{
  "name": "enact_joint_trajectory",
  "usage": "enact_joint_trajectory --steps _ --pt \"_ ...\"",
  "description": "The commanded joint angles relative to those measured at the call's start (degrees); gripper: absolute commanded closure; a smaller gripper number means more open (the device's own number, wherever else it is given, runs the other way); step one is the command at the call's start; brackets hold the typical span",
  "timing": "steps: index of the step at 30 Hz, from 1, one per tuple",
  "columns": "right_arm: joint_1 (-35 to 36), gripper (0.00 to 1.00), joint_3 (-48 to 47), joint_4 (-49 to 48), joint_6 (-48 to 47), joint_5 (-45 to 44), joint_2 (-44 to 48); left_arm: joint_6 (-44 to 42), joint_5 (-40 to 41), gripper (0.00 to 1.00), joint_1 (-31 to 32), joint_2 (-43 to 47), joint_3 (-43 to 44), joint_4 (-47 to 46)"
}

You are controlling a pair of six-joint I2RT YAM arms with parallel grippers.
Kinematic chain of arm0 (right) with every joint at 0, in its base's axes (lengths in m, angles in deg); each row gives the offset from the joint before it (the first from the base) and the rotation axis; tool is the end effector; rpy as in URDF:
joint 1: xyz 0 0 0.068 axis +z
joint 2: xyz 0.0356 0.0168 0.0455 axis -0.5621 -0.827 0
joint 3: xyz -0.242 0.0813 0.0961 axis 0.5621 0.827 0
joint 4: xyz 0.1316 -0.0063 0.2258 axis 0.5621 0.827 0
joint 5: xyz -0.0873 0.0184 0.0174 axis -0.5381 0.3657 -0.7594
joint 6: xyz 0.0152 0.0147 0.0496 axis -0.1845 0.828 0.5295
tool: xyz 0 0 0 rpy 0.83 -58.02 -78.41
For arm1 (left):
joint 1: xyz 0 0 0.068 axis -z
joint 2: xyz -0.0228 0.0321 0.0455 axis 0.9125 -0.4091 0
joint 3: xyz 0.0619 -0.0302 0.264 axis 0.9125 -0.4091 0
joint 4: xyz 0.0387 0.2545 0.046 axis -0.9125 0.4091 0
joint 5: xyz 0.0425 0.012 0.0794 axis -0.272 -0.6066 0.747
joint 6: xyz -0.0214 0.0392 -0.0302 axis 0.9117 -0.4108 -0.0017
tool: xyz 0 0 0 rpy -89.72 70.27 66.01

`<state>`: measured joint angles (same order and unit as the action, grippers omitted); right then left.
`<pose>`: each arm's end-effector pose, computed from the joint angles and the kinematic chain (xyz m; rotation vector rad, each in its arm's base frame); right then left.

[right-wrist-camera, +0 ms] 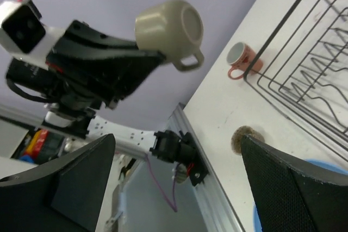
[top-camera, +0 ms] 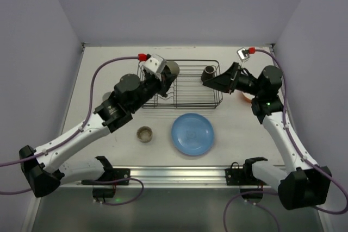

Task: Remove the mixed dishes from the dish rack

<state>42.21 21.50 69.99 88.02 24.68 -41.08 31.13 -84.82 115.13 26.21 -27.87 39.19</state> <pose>0.2344 0.0642 0.3627 -0.2062 1.7694 1.6647 0.1720 -0.1950 0.3897 0.4820 1.5299 -0.7324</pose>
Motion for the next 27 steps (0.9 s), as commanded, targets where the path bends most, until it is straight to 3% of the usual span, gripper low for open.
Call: enact_joint_trajectory --steps 1,6,10,16,22,27 --pt "-0.1 0.01 -5.1 18.57 -16.45 -8.08 5.99 -0.23 12.36 1.0 -5.48 -2.68 11.46 19.92" --pt "-0.1 0.01 -6.16 27.79 -22.88 -10.81 9.26 3.02 12.54 1.0 -18.32 -7.52 20.08 35.6" --pt "-0.1 0.01 -6.34 30.62 -25.87 -11.69 11.54 4.17 11.41 1.0 -33.67 -13.05 25.88 45.79" --pt "-0.1 0.01 -5.9 31.77 -27.37 -11.08 13.83 2.94 -0.1 1.0 -51.79 -27.97 30.19 50.03" --pt "-0.1 0.01 -5.11 32.21 -28.69 -10.55 14.62 2.68 -0.2 1.0 -54.99 -48.43 46.09 55.74" --pt "-0.01 0.01 -4.67 31.5 -28.52 -8.88 15.15 1.71 -2.84 1.0 -57.8 -58.85 55.5 59.87"
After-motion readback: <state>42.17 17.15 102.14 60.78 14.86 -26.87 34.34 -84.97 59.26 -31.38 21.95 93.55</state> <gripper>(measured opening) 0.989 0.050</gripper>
